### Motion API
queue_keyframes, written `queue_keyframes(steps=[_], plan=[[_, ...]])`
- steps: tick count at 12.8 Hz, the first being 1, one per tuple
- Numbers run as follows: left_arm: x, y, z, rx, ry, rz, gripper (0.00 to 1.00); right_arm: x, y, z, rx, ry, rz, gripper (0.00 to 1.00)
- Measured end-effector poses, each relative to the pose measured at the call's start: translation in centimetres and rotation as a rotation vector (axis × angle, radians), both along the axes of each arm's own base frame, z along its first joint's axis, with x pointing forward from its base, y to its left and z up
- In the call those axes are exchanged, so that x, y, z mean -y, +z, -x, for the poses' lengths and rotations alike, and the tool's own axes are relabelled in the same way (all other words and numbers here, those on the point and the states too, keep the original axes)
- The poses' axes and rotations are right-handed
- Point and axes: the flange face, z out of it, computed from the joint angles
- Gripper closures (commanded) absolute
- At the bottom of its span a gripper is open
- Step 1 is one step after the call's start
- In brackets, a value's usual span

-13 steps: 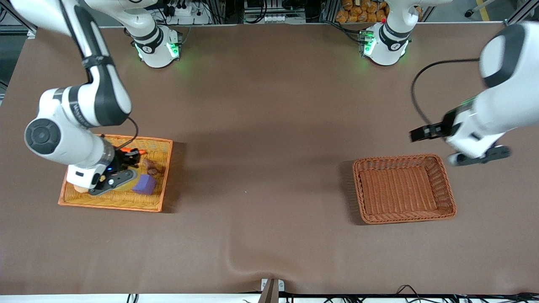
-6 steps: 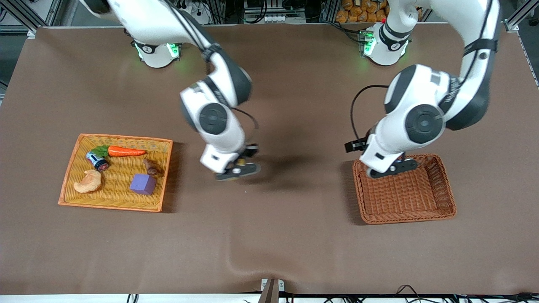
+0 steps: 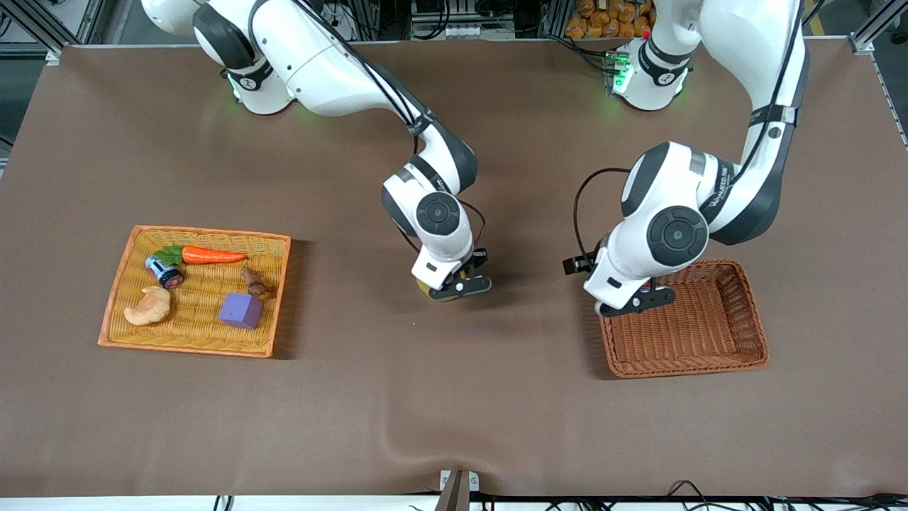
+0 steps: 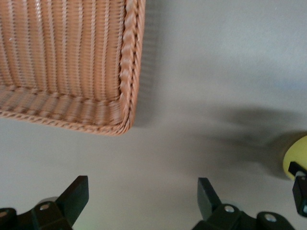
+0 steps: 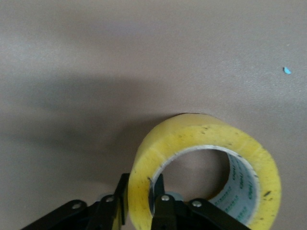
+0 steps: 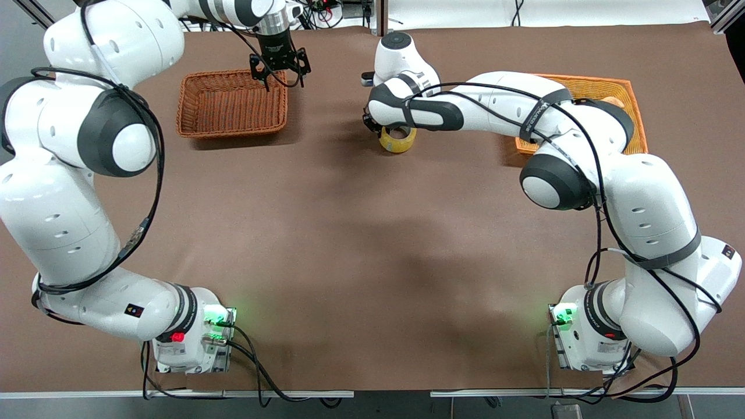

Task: Transfer tape with both arms
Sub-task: 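Set the tape roll on the table between the trays with the right gripper, then grasp the tape roll with the left gripper while the right gripper withdraws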

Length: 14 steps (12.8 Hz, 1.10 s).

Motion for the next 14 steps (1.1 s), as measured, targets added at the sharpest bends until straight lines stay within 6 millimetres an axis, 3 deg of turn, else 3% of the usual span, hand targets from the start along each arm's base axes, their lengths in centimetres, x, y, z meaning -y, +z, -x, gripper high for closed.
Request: queue_keyframes(steps=[3, 5, 7, 9, 11, 14], plan=[[1.1, -1.0, -0.3, 0.035, 0.051, 0.0, 0.0, 0.7, 4.0, -1.3, -0.007, -0.013, 0.006, 0.0], [2.2, -1.2, 0.3, 0.037, 0.055, -0.017, 0.0, 3.9, 9.4, -2.9, -0.034, -0.03, 0.029, 0.0], [3.3, -1.9, 1.0, 0.036, 0.076, -0.025, 0.0, 11.4, 15.9, -6.0, -0.021, -0.033, 0.014, 0.0], [5.1, -2.6, 2.2, 0.03, 0.112, -0.04, 0.0, 20.1, 20.5, -7.4, -0.019, -0.076, 0.009, 0.0], [8.4, -4.6, 4.4, 0.008, 0.158, -0.077, 0.0, 26.4, 22.6, -7.0, -0.035, -0.127, 0.051, 0.0], [12.2, -6.8, 5.8, 0.017, 0.258, -0.106, 0.0, 33.7, 26.3, -6.2, -0.057, -0.196, 0.117, 0.0]])
